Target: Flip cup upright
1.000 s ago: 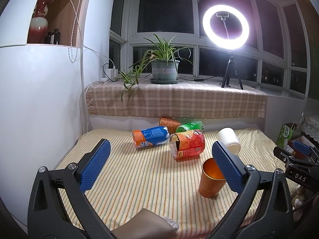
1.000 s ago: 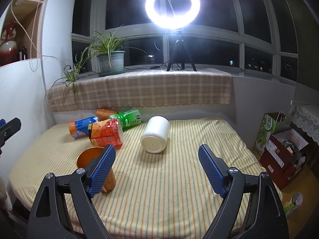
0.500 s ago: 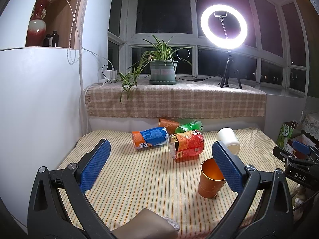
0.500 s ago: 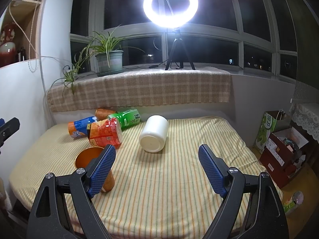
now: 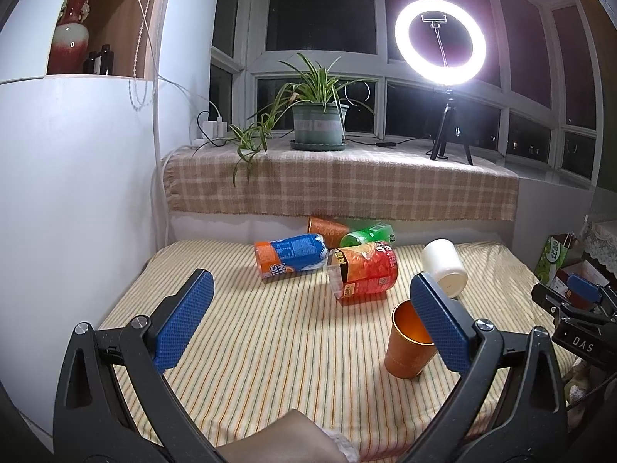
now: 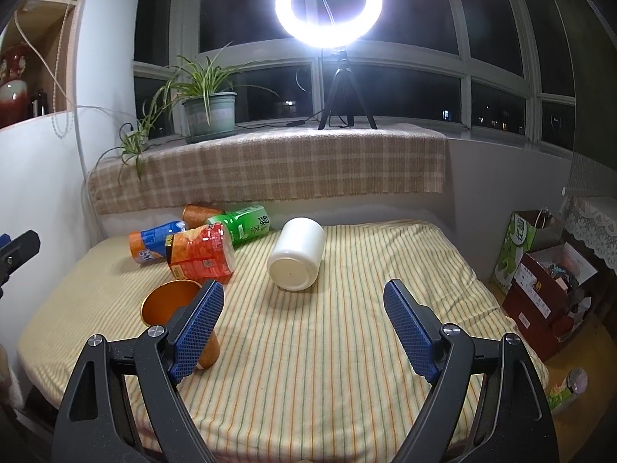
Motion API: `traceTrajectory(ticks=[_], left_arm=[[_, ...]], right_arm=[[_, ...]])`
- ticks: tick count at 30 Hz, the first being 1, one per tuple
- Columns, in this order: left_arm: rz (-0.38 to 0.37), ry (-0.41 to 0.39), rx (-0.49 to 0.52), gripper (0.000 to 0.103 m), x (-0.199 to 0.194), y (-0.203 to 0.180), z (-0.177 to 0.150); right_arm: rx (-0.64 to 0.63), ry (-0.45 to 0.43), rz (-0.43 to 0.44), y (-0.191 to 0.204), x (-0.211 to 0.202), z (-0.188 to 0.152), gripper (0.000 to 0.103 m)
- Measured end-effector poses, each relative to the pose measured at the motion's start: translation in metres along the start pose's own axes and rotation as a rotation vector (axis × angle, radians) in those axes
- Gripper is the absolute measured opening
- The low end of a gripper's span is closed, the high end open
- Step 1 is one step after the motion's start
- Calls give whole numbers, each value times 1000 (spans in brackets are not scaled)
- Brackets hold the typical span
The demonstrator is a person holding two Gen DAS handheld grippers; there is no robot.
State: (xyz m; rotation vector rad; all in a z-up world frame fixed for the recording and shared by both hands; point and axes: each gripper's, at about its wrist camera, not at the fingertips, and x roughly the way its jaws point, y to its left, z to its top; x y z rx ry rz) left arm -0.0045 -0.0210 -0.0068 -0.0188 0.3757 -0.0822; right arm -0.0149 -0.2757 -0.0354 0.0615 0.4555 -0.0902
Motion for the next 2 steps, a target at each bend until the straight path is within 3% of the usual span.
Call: traceTrajectory(ticks=[2], left_arm=[[4, 0, 1, 103, 1, 1, -1]], right_arm=[[2, 2, 0, 0, 1, -1, 85]])
